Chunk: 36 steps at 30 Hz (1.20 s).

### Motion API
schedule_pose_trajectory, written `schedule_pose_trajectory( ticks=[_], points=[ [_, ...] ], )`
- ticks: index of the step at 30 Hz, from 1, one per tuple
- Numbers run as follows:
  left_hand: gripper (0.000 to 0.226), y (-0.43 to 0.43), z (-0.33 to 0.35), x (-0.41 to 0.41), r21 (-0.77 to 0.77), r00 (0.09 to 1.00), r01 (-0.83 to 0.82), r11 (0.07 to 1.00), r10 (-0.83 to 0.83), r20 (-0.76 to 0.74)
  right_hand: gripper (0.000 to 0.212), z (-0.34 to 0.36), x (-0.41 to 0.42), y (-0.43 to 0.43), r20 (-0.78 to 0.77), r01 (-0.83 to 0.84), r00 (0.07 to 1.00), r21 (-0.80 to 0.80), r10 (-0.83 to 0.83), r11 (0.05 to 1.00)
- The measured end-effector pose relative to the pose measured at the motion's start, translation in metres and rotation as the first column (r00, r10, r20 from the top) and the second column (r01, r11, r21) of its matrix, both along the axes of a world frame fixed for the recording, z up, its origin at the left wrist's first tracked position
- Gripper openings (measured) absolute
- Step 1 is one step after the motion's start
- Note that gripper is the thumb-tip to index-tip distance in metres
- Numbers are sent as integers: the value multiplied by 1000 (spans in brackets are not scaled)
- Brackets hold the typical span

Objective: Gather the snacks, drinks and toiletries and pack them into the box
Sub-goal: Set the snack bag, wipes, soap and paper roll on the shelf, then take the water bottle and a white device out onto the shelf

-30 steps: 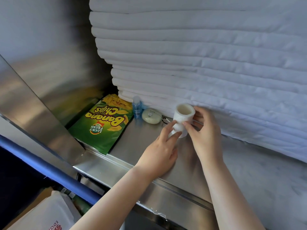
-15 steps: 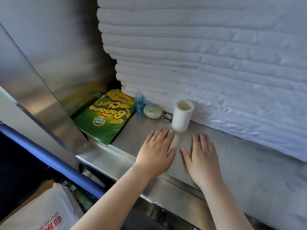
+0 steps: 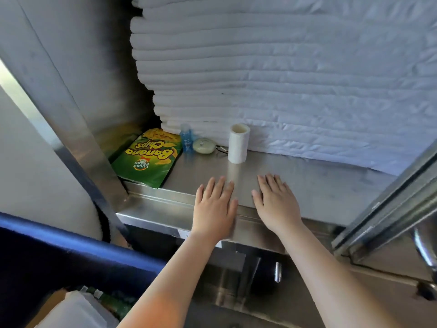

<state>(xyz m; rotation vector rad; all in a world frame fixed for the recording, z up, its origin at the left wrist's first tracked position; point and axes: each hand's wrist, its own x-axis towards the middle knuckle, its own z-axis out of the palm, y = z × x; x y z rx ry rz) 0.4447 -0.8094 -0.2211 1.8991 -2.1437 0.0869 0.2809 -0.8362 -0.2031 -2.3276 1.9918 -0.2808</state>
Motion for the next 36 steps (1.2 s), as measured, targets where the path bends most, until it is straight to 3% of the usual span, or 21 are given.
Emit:
schedule_pose_trajectory(
  ticks=[6, 10, 14, 17, 24, 30, 36],
  points=[
    [62, 39, -3, 2, 62, 998, 26, 998, -22, -63, 62, -6, -6, 62, -42, -7, 999, -16, 6, 1000],
    [62, 74, 18, -19, 49, 988, 109, 993, -102, -117, 62, 14, -30, 113, 123, -7, 992, 24, 4, 1000],
    [64, 111, 51, -62, -112, 945, 264, 958, -280, -168, 57, 47, -77, 180, 103, -12, 994, -204, 34, 979],
    [60, 144, 79, -104, -222, 879, 389, 894, -433, -202, 56, 72, -119, 233, 103, 85, 993, -331, -53, 940],
    [54, 227, 130, -238, -295, 589, 734, 612, -789, -174, 61, 102, -245, 368, 259, 435, 900, -515, -350, 738],
    [52, 328, 140, -402, -313, 430, 836, 451, -892, -136, 68, 110, -377, 505, 337, 632, 769, -527, -543, 568],
    [54, 458, 153, -562, -326, 159, 922, 209, -972, -173, 69, 119, -483, 661, 350, 783, 564, -515, -748, 349]
  ],
)
